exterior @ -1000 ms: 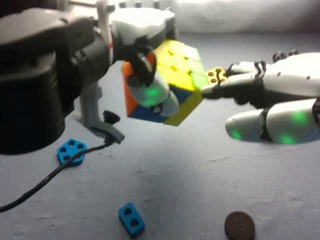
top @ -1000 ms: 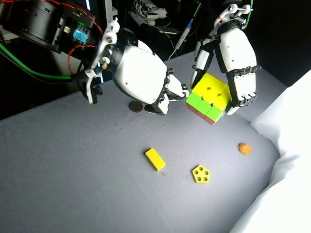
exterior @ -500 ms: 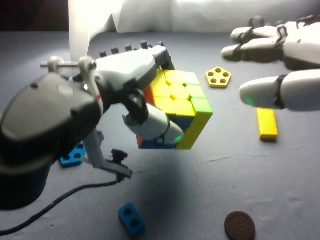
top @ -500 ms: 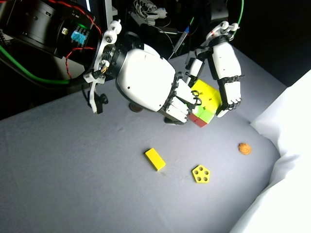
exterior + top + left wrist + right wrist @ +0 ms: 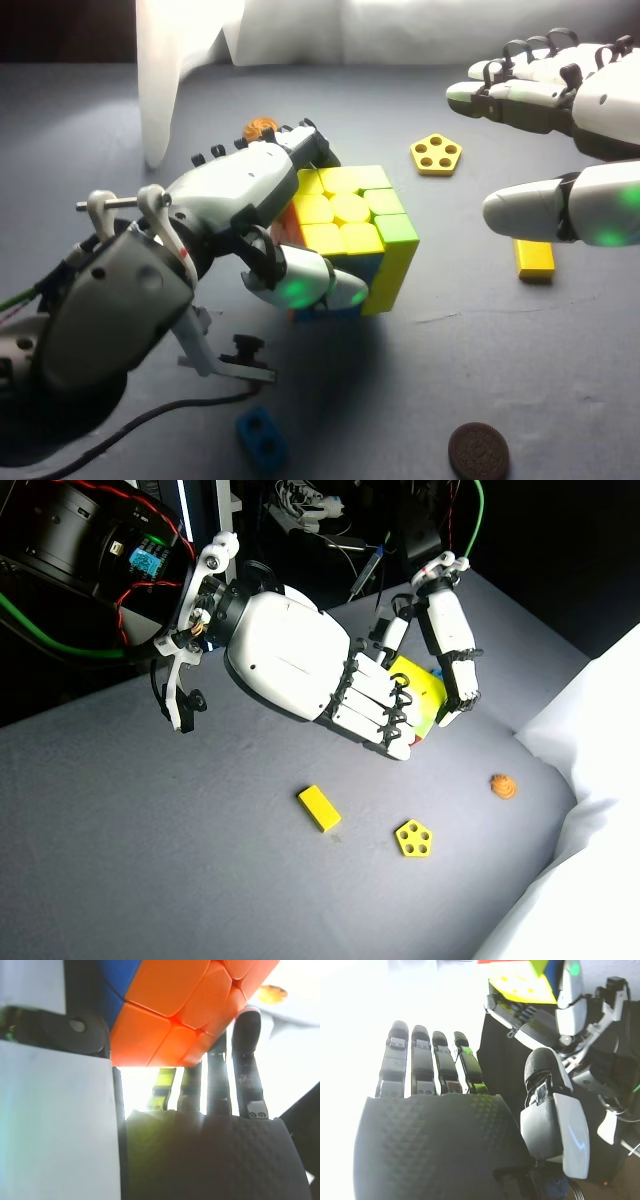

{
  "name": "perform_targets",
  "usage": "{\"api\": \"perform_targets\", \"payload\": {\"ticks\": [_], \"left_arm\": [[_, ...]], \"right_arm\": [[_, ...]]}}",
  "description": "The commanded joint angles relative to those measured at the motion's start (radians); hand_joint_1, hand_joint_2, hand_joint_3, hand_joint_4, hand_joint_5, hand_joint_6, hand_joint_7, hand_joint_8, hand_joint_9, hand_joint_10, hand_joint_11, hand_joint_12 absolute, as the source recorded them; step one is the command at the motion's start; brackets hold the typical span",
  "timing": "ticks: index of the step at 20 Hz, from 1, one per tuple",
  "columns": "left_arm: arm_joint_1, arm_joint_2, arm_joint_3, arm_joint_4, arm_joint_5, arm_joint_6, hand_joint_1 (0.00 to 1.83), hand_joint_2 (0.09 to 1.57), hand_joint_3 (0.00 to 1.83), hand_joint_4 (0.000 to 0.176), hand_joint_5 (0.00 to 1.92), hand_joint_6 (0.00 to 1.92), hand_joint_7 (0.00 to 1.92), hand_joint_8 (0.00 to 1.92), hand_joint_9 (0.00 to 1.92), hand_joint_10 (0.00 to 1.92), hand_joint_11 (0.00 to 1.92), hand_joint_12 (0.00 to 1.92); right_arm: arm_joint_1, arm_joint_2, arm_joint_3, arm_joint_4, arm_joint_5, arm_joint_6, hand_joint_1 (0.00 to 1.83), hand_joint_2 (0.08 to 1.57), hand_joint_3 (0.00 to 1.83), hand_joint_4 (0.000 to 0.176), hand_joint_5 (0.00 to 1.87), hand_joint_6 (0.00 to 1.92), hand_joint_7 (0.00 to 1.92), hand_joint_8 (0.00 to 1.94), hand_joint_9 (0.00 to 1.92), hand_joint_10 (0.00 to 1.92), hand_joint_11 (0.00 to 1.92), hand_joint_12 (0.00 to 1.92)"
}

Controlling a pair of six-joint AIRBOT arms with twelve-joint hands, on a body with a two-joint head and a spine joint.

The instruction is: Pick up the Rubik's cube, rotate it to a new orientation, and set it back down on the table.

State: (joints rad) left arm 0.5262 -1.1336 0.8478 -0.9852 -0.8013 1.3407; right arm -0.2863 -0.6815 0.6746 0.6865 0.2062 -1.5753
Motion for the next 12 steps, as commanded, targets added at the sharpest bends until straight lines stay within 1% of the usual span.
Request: {"api": "perform_targets", "payload": {"ticks": [1,2,3,5,7,8,9,11,12], "left_arm": [[-0.006,0.001,0.008,0.085,-0.108,-0.033,1.13,1.11,0.0,0.0,0.22,1.4,0.14,1.6,0.22,1.7,0.26,1.76],[0.004,-0.002,0.017,0.113,-0.12,-0.068,1.15,1.11,0.0,0.0,0.24,1.38,0.16,1.58,0.23,1.68,0.28,1.75],[0.011,-0.005,0.023,0.128,-0.128,-0.088,1.14,1.11,0.0,0.0,0.23,1.41,0.16,1.6,0.23,1.69,0.29,1.73],[0.028,-0.009,0.03,0.158,-0.152,-0.13,1.13,1.13,0.01,0.0,0.21,1.43,0.14,1.61,0.21,1.68,0.27,1.71],[0.043,-0.009,0.031,0.166,-0.173,-0.152,1.12,1.11,0.0,0.0,0.23,1.41,0.16,1.61,0.22,1.68,0.28,1.72],[0.057,-0.012,0.031,0.17,-0.199,-0.173,1.11,1.11,0.0,0.0,0.22,1.43,0.15,1.63,0.22,1.7,0.27,1.75],[0.066,-0.013,0.031,0.174,-0.217,-0.186,1.13,1.12,0.0,0.0,0.2,1.43,0.14,1.63,0.22,1.7,0.27,1.76],[0.09,-0.015,0.03,0.18,-0.251,-0.213,1.16,1.1,0.0,0.0,0.22,1.43,0.16,1.61,0.23,1.69,0.28,1.75],[0.097,-0.015,0.029,0.18,-0.255,-0.22,1.14,1.1,0.0,0.0,0.23,1.42,0.15,1.63,0.23,1.71,0.29,1.74]], "right_arm": [[0.007,0.005,-0.004,-0.012,0.093,0.0,0.0,1.26,0.0,0.0,0.0,0.0,0.0,0.0,0.01,0.0,0.01,0.03],[0.007,0.005,-0.006,-0.012,0.093,0.0,0.0,1.26,0.0,0.0,0.0,0.0,0.0,0.0,0.02,0.01,0.0,0.12],[0.007,0.004,-0.007,-0.012,0.093,0.0,0.0,1.25,0.0,0.0,0.0,0.0,0.0,0.0,0.02,0.01,0.0,0.21],[0.005,0.003,-0.01,-0.012,0.089,0.0,0.0,1.26,0.0,0.0,0.0,0.0,0.0,0.0,0.03,0.0,0.0,0.31],[0.005,0.002,-0.013,-0.012,0.089,0.0,0.0,1.26,0.0,0.0,0.0,0.0,0.0,0.0,0.05,0.01,0.0,0.3],[0.005,0.001,-0.014,-0.012,0.089,0.0,0.0,1.26,0.0,0.0,0.0,0.0,0.0,0.0,0.04,0.01,0.0,0.29],[0.005,0.001,-0.015,-0.012,0.089,0.0,0.0,1.26,0.0,0.0,0.0,0.0,0.0,0.0,0.03,0.0,0.0,0.24],[0.005,0.001,-0.017,-0.012,0.089,0.0,0.0,1.26,0.0,0.0,0.0,0.0,0.01,0.0,0.05,0.01,0.0,0.34],[0.005,0.0,-0.018,-0.012,0.089,0.0,0.0,1.26,0.0,0.0,0.0,0.0,0.01,0.0,0.05,0.01,0.0,0.27]]}}
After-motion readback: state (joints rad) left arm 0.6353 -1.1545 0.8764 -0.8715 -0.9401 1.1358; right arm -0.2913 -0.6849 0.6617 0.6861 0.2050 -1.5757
